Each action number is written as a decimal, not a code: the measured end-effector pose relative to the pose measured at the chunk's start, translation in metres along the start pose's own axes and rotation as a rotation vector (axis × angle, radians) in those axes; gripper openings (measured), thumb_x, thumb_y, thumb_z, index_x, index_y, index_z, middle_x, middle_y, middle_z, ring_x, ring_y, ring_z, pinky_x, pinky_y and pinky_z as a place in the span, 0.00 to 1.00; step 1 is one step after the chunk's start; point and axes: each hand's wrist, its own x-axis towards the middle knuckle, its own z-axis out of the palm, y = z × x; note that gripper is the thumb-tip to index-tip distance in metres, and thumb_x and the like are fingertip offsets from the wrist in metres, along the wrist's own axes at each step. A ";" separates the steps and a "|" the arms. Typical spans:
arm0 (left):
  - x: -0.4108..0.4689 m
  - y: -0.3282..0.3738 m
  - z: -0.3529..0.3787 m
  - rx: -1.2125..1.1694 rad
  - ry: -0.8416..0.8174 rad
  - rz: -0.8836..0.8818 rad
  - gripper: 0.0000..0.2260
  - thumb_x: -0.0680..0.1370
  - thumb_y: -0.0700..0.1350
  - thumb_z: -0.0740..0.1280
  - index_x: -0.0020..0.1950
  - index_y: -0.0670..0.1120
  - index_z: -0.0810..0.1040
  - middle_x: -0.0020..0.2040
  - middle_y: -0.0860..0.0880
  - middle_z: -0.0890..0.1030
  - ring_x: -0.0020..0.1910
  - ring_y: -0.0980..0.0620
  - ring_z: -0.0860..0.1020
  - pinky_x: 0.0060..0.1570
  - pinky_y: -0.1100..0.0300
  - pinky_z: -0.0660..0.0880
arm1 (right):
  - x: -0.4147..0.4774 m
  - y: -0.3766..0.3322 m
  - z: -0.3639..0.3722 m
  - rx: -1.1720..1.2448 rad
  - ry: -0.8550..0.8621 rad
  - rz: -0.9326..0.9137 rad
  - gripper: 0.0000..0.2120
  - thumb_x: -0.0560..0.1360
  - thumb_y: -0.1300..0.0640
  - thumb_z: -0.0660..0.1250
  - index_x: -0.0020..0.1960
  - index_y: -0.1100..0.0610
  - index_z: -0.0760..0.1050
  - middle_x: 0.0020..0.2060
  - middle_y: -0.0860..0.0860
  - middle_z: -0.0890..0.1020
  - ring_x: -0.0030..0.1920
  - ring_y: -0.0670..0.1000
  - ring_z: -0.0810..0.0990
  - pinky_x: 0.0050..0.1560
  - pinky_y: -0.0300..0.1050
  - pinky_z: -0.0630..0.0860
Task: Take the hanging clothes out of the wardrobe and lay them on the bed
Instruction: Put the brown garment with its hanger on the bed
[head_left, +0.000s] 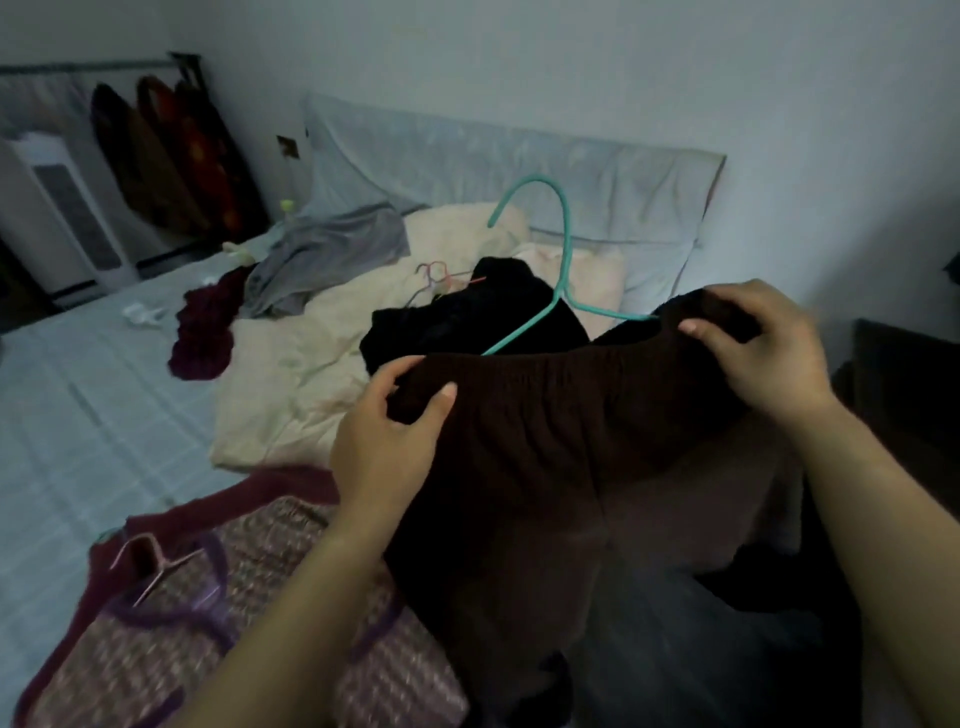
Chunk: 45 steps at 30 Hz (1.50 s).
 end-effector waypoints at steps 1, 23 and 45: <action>0.022 -0.001 0.005 -0.001 0.009 0.007 0.12 0.71 0.57 0.70 0.53 0.63 0.75 0.45 0.64 0.76 0.49 0.59 0.75 0.52 0.56 0.75 | 0.017 0.004 0.014 -0.006 0.005 -0.010 0.12 0.70 0.56 0.74 0.52 0.59 0.80 0.44 0.47 0.77 0.48 0.52 0.77 0.53 0.46 0.72; 0.376 -0.149 0.200 0.610 -0.084 -0.263 0.29 0.75 0.58 0.65 0.73 0.51 0.63 0.67 0.45 0.72 0.62 0.45 0.73 0.56 0.52 0.73 | 0.287 0.233 0.401 0.019 -0.708 0.019 0.19 0.74 0.48 0.68 0.62 0.55 0.75 0.54 0.56 0.80 0.56 0.56 0.75 0.56 0.45 0.68; 0.086 -0.138 0.119 0.784 0.090 -0.471 0.31 0.74 0.68 0.51 0.69 0.52 0.70 0.63 0.49 0.77 0.55 0.45 0.78 0.53 0.46 0.75 | 0.069 0.039 0.348 0.171 -1.250 -0.518 0.32 0.78 0.38 0.51 0.76 0.54 0.53 0.75 0.50 0.56 0.75 0.50 0.52 0.74 0.45 0.51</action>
